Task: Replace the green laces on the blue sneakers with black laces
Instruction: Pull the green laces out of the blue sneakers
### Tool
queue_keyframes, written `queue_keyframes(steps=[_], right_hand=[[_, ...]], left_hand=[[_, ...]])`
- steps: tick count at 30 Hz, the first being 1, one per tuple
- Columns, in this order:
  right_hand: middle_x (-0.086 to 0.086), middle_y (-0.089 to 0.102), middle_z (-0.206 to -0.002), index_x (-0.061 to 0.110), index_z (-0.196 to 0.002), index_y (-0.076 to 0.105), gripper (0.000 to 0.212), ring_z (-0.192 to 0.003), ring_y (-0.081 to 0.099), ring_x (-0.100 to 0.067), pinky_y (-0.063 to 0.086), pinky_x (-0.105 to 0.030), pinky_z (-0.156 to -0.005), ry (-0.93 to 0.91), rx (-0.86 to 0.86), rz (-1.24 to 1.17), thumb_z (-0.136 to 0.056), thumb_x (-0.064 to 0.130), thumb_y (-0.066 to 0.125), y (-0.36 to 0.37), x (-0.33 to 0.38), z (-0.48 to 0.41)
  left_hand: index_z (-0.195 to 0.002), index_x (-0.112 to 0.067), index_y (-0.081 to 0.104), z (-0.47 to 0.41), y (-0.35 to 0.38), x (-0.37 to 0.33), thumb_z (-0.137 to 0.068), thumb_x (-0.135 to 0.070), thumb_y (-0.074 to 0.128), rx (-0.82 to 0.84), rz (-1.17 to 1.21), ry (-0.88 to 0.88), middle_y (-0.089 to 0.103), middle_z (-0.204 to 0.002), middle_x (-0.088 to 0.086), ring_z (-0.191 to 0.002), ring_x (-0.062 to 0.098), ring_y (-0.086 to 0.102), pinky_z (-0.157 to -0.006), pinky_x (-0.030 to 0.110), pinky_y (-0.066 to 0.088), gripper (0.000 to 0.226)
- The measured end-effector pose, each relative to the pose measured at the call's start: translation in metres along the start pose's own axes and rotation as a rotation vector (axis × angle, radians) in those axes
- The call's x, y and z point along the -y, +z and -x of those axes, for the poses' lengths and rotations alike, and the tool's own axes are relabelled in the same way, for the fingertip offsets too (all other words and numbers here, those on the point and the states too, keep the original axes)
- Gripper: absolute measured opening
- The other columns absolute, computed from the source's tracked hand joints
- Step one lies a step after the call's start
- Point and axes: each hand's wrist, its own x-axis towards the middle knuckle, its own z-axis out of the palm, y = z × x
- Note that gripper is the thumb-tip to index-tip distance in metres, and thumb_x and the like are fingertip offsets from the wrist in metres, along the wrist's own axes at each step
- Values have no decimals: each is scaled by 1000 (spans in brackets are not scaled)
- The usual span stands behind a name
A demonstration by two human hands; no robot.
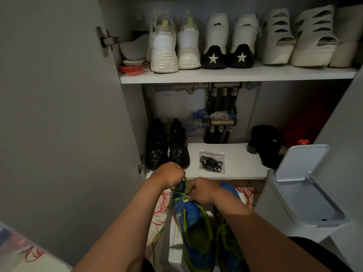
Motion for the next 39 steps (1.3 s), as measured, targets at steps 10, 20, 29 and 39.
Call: queue_keyframes(steps=[10,20,29,39], right_hand=[[-4,49,-145,22,-141,51,58,-128,52,-23,45,-26,-103,106,80,237,-87,7,62,1,-6,-1],[2,68,-122,23,-112,73,25,-110,63,-18,50,-27,-92,34,-97,266,-88,27,72,7,-4,-2],[-1,73,-109,19,-101,76,15,-102,66,-21,48,-27,-79,-15,-130,218,-91,19,65,11,3,-3],[-11,63,-124,9,-121,57,29,-113,59,-26,42,-26,-79,3,-142,211,-92,6,59,8,0,-3]], left_hand=[[-60,-16,54,-3,-13,11,-85,-39,44,-398,-96,-169,66,-80,8,-78,28,62,-66,29,45,35],[-115,-9,65,-7,0,22,-89,-23,51,-133,-524,-147,61,-124,12,-117,31,53,-98,38,45,33],[-117,-16,69,-5,14,18,-91,0,49,126,-215,148,67,-120,3,-111,17,60,-89,22,45,36],[-121,-15,68,-6,23,15,-84,-7,60,190,-277,177,69,-112,8,-104,24,62,-86,31,48,38]])
